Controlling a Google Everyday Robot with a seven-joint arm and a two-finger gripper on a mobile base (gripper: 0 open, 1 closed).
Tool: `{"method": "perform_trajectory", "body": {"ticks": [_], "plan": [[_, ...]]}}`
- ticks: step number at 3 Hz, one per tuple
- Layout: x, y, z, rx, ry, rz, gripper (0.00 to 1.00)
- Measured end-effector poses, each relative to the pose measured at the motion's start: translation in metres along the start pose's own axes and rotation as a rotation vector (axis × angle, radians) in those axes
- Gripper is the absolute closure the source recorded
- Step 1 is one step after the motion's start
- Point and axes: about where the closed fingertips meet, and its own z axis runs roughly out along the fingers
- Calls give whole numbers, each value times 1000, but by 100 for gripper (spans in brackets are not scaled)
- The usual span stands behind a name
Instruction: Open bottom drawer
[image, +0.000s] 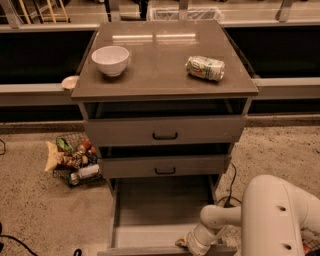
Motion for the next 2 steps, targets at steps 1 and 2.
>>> {"method": "perform_trajectory", "body": {"ticks": [1, 2], "plan": [[-1, 0, -2, 4, 3, -1, 2], [-4, 7, -12, 36, 11, -14, 0]]}}
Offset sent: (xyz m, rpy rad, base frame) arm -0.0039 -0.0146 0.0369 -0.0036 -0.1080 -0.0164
